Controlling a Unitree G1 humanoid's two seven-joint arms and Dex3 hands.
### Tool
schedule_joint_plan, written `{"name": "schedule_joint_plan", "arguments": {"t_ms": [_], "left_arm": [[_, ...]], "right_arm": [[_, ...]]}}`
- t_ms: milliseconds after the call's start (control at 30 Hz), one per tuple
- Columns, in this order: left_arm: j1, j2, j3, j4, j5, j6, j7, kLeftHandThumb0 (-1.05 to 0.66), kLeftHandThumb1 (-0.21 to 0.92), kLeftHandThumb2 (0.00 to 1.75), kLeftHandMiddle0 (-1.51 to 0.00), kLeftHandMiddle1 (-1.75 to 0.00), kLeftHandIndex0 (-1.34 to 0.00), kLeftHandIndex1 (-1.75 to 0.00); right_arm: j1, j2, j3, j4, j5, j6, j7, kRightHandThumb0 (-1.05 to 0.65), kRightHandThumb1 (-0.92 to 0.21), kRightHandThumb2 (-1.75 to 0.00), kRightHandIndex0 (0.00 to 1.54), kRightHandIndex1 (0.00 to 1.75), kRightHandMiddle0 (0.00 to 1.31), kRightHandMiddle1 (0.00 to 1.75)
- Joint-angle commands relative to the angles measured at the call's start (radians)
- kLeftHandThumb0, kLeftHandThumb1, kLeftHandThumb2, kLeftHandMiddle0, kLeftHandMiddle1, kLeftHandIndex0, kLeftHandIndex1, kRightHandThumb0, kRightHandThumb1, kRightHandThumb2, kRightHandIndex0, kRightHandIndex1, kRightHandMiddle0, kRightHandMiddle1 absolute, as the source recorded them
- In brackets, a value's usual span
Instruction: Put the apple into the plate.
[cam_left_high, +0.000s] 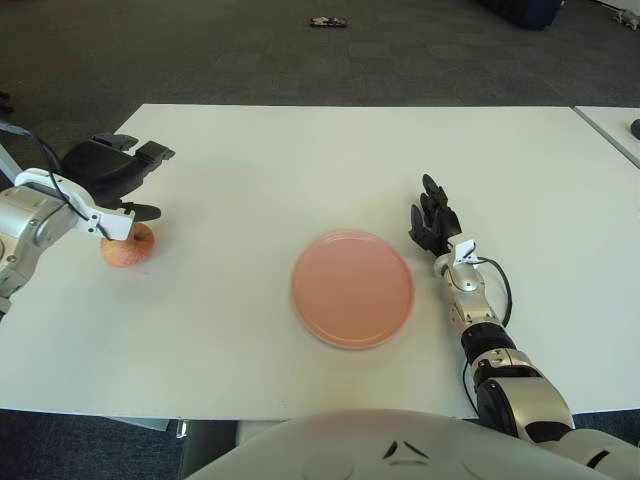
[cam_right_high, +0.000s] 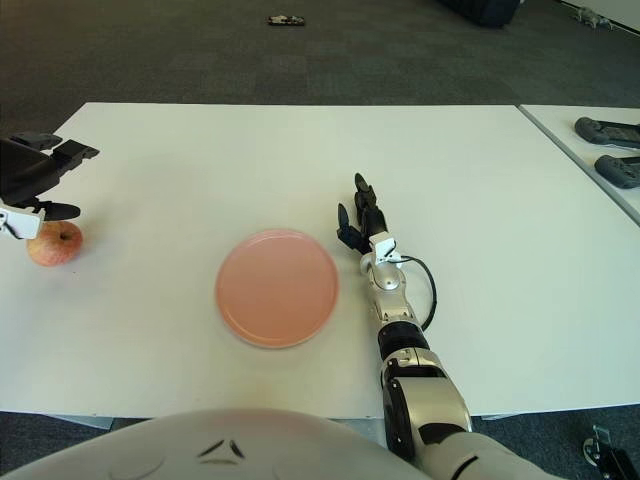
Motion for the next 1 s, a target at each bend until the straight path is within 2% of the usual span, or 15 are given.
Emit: {"name": "schedule_joint_plan", "arguments": {"t_ms": [0,133,367,567,767,967], "left_arm": [[0.015,0.004,0.004,-0.013,0.021,0.023,-0.01,-1.05,0.92,0.8,-0.25,-0.03,0.0,-0.58],[0.017,-0.01,-0.012,0.01,0.04,0.028,0.011,-1.05,0.92,0.76,-0.26,-0.03,0.0,-0.64],[0.029,-0.015,-0.005,0.01,0.024,0.03,-0.008,-1.05,0.92,0.68,-0.27,-0.03,0.0,-0.71],[0.059,-0.015,0.01,-0.013,0.013,0.065,-0.05,-1.05,0.92,0.64,-0.26,-0.02,0.0,-0.74],[0.105,0.009,0.02,-0.017,-0.004,0.101,-0.124,-1.05,0.92,0.67,-0.26,-0.03,0.0,-0.73],[0.118,0.015,0.0,0.044,-0.009,0.09,-0.136,-1.05,0.92,0.71,-0.28,-0.03,0.0,-0.73]], "right_arm": [[0.027,0.003,0.002,0.022,0.009,0.054,0.007,-0.75,-0.92,-0.77,0.09,0.0,0.0,0.14],[0.03,-0.001,0.001,0.008,0.01,0.068,0.013,-0.75,-0.92,-0.77,0.09,0.0,0.0,0.13],[0.037,-0.003,0.001,-0.013,0.006,0.086,0.008,-0.75,-0.92,-0.75,0.07,0.0,0.0,0.13],[0.049,-0.003,0.004,-0.043,0.005,0.097,0.011,-0.75,-0.92,-0.75,0.07,0.0,0.0,0.12],[0.063,-0.001,0.006,-0.075,0.009,0.113,0.016,-0.72,-0.92,-0.76,0.08,0.01,0.0,0.14],[0.075,0.003,0.009,-0.104,0.01,0.129,0.014,-0.72,-0.92,-0.77,0.09,0.01,0.0,0.15]]}}
